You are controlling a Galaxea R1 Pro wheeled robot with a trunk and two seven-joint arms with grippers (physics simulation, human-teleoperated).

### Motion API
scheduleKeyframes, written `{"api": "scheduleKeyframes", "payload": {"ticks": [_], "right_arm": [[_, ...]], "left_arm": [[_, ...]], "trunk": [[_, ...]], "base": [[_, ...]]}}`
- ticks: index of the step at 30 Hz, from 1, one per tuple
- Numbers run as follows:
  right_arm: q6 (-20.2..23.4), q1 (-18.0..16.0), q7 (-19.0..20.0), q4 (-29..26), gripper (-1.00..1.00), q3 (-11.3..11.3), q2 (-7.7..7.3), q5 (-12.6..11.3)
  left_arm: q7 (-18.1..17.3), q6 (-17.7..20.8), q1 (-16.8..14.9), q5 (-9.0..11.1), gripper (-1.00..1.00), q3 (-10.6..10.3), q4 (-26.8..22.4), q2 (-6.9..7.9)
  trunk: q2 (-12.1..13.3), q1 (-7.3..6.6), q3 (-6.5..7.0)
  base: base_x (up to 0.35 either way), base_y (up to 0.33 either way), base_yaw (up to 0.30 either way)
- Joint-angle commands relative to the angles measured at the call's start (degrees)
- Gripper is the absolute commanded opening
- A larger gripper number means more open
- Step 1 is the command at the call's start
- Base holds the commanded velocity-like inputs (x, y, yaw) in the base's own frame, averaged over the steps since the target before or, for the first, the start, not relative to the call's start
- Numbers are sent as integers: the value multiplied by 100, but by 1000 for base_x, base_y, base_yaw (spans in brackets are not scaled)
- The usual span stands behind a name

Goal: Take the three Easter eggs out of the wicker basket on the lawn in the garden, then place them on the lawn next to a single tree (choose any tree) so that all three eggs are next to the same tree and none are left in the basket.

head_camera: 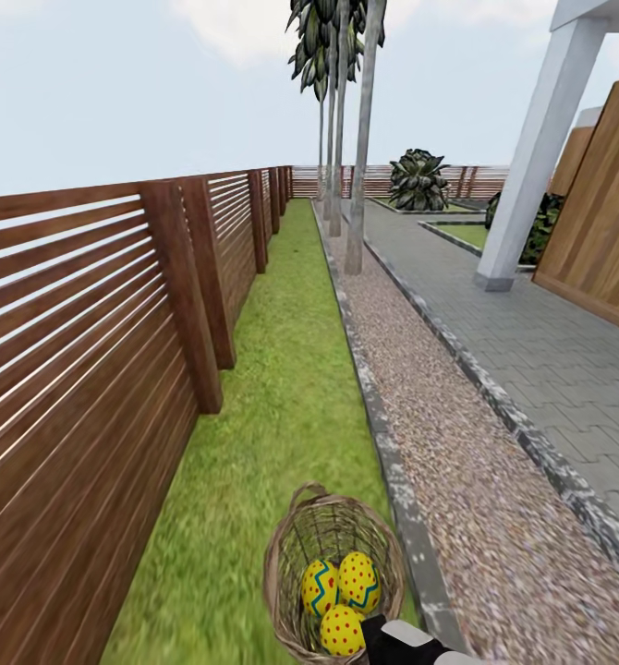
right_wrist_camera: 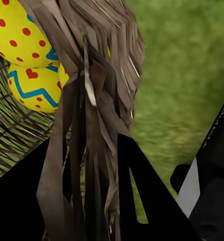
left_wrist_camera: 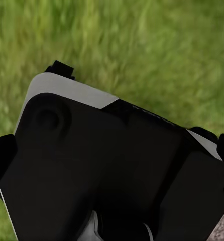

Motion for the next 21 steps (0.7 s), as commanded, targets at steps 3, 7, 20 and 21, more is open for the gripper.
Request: {"api": "scheduleKeyframes", "payload": {"ticks": [3, 7, 20, 21], "right_arm": [[-33, -8, -6, 8, -100, 21, 0, -28], [-43, -8, -6, 10, -100, 21, 0, -28], [-60, -8, -6, 17, -100, 21, 0, -27], [-60, -8, -6, 17, -100, 21, 0, -28]], "left_arm": [[-17, 10, -7, 60, 100, 6, 10, 2], [-17, 10, -7, 60, 100, 6, 10, 2], [-17, 10, -7, 60, 100, 6, 10, 2], [-17, 10, -7, 60, 100, 6, 10, 2]], "trunk": [[-9, 5, -9], [-9, 5, -9], [-9, 5, -9], [-9, 5, -9]], "base": [[325, 0, 1], [325, 0, 0], [325, 0, 0], [325, 0, 0]]}}
